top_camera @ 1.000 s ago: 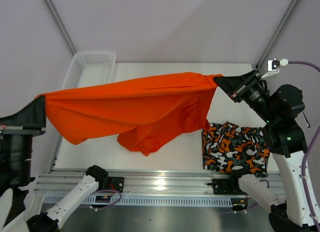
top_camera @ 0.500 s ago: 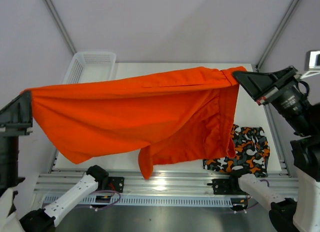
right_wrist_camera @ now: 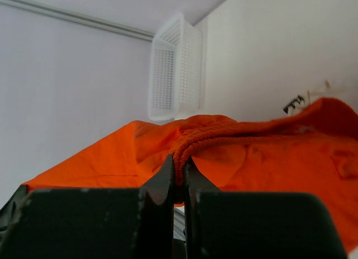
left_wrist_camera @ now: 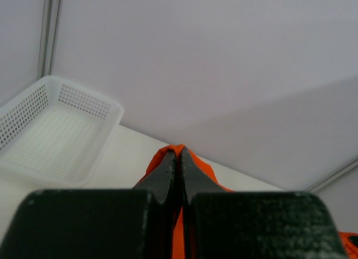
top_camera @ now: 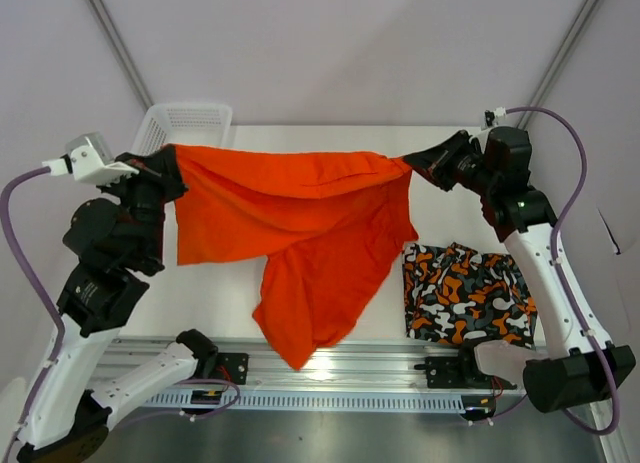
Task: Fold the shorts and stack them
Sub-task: Flatten the shorts out
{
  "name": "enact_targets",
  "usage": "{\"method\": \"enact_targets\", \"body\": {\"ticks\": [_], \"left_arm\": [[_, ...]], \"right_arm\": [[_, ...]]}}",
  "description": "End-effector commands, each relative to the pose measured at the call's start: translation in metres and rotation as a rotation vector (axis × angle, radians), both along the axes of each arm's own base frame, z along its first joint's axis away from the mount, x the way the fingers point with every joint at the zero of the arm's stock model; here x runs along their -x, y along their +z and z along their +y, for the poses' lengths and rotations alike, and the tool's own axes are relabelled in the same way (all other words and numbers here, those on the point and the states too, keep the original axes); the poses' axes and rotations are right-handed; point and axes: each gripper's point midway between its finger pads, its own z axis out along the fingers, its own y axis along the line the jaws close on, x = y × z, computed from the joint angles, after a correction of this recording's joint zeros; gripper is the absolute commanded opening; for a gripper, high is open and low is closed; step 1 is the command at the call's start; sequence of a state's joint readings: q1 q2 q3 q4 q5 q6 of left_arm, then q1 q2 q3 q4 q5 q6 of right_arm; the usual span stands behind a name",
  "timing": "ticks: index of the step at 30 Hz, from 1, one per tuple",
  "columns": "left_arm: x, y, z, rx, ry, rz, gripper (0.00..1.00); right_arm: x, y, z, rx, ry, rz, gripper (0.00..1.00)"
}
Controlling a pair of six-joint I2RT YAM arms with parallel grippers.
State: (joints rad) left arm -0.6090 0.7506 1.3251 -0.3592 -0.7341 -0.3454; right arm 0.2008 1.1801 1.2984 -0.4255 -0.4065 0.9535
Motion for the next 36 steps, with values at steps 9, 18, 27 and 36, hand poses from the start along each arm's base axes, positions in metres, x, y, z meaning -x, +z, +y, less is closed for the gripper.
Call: {"method": "enact_targets", "body": {"ticks": [9,18,27,36], "left_arm": [[0.109,0.096,0.048,0.143,-0.123,-0.407,0.00],[0.165,0.121,0.049,0.124,-0.274,-0.563,0.00],[0.065,0.089,-0.005,0.017,-0.243,-0.322,0.00],[-0.007,0.093,-0.012,0.000,-0.245,-0.222,0.00]], "right_arm": [[0.086,0.154,-0.013,-0.101,0.020,-0.462,0.00],[0.158,0.211,-0.023,-0.149,0.050,-0.595,0.00],[0.125,0.195,-0.015,-0.139,0.051,-0.532,0.00],[0.079,0.175,0.002,-0.137,0.071,-0.466,0.00]]}}
